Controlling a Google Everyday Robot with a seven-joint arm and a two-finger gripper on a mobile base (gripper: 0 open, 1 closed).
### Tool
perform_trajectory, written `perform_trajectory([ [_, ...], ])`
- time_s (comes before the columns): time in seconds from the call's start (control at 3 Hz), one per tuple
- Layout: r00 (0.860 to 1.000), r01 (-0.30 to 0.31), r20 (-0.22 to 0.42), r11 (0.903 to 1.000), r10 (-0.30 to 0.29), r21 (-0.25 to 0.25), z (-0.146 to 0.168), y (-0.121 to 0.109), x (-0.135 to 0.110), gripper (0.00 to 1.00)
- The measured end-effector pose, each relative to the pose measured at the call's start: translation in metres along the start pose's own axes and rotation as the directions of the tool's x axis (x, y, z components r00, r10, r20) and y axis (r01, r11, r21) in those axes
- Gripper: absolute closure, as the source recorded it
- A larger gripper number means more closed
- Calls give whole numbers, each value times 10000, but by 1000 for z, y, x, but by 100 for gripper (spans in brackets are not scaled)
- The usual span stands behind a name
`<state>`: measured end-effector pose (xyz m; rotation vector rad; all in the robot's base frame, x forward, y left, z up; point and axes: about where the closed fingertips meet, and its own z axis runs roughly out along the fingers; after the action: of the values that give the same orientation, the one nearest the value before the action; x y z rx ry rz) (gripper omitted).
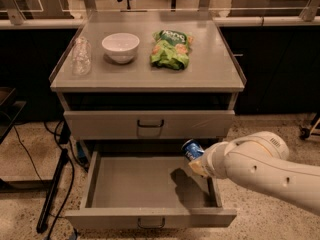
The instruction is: Pick pepsi can from middle drawer and place on counter
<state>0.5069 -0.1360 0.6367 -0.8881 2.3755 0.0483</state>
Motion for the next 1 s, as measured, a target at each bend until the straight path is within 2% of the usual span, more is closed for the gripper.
perform_trajectory([
  [0.33, 9990, -161, 422, 9974, 131, 706, -30, -25, -10, 100],
  [0.67, 9987, -123, 500, 9967, 83, 799, -35, -27, -15, 100],
  [1.0, 9967, 11, 810, 9930, -108, 1185, -53, -38, -34, 100],
])
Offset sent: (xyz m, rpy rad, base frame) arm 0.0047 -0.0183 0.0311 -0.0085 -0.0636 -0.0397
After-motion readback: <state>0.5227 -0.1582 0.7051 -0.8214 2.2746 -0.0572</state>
